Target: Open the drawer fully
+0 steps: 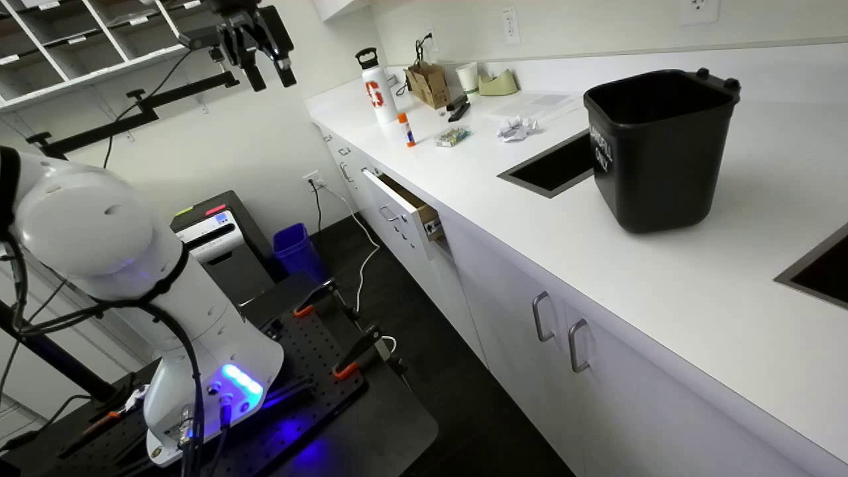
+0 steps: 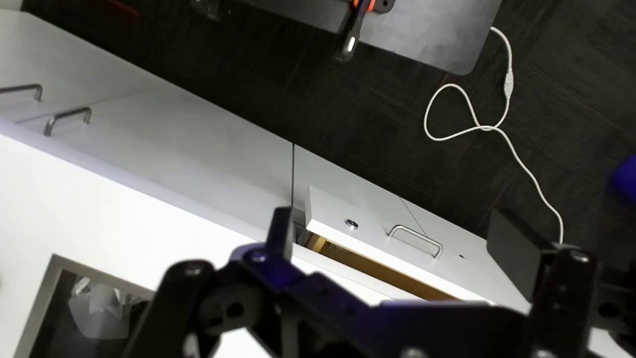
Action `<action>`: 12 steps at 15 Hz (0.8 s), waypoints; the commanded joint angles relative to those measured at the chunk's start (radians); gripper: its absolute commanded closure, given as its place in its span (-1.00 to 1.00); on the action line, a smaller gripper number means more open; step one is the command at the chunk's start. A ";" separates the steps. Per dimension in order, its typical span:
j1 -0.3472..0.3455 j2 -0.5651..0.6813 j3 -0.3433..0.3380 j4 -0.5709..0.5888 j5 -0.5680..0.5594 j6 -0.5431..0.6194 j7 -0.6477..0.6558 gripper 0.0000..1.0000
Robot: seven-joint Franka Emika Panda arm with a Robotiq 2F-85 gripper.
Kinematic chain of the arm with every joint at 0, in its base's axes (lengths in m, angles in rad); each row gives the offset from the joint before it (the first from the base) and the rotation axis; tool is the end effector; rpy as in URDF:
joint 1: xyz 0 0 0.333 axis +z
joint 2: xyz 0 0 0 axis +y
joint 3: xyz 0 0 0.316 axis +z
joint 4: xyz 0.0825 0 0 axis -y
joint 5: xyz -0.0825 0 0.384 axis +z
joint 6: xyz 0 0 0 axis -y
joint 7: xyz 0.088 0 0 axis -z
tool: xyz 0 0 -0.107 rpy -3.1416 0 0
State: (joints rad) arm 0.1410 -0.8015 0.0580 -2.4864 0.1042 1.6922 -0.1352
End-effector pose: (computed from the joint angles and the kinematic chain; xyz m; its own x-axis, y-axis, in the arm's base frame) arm 0.3018 0.0744 0.5436 0.9541 0.2993 0.0146 0.2996 -0.9521 -0.0604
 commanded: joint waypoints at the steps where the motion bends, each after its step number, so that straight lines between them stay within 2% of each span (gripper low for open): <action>1: 0.054 0.168 0.088 0.009 -0.007 0.149 -0.012 -1.00; 7: 0.132 0.431 0.227 0.015 -0.086 0.320 0.003 -1.00; 8: 0.132 0.356 0.196 -0.006 -0.061 0.291 0.008 -1.00; 10: 0.141 0.397 0.203 -0.003 -0.063 0.298 0.012 -1.00; 12: 0.139 0.387 0.194 -0.002 -0.062 0.298 0.011 -1.00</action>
State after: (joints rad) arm 0.2670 -0.4161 0.2640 -2.4906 0.0473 1.9931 -0.1290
